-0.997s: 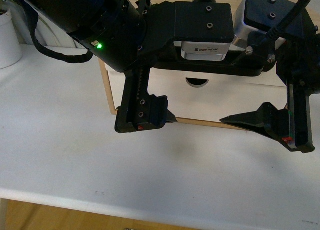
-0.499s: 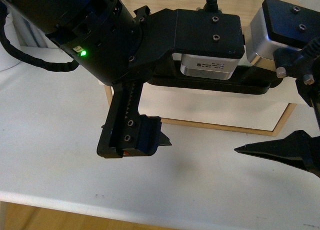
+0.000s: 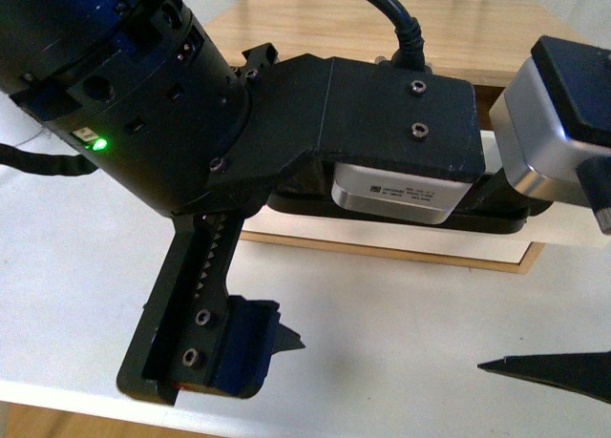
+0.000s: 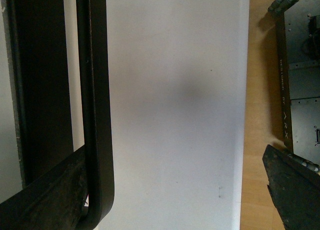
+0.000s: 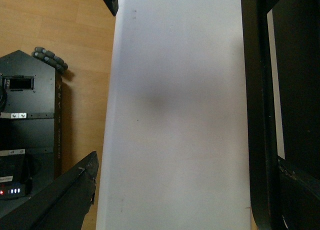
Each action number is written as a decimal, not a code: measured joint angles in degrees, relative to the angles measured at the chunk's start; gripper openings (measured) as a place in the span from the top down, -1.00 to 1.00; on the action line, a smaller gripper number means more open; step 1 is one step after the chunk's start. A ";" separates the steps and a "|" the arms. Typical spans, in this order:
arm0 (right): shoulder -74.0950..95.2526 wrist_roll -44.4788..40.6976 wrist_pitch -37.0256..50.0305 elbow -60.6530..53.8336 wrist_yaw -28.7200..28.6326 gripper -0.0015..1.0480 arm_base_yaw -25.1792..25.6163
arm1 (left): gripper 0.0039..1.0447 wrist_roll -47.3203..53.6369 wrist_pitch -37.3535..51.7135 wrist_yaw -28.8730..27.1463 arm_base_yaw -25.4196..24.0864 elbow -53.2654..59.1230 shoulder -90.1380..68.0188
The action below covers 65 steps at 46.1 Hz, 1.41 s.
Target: Pull drawer
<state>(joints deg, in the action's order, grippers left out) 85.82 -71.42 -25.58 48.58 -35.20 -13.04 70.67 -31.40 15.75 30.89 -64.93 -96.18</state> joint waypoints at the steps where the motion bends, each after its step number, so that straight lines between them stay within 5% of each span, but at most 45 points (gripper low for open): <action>1: -0.04 -0.11 -0.02 -0.04 0.00 -0.83 -0.02 | -0.89 0.00 0.07 -0.17 0.07 0.24 0.22; 15: -2.10 3.85 5.90 -2.51 -1.36 -0.83 0.63 | -0.89 -0.90 9.31 -0.28 0.26 4.44 3.06; 39: -29.81 32.65 32.52 -20.35 -1.01 -0.83 10.62 | -0.89 -21.38 44.83 -17.00 -0.77 26.64 29.92; 51: -43.45 43.65 37.90 -29.73 2.08 -0.83 18.67 | -0.89 -33.07 47.39 -27.02 -2.73 41.33 48.00; 65: -58.69 56.26 36.30 -35.76 2.64 -0.83 27.74 | -0.89 -51.60 39.58 -38.86 -3.91 53.59 71.87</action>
<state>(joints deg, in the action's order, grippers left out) 27.14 -15.16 10.72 12.82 -32.56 14.70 19.07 8.19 -23.11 26.98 -11.33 -24.32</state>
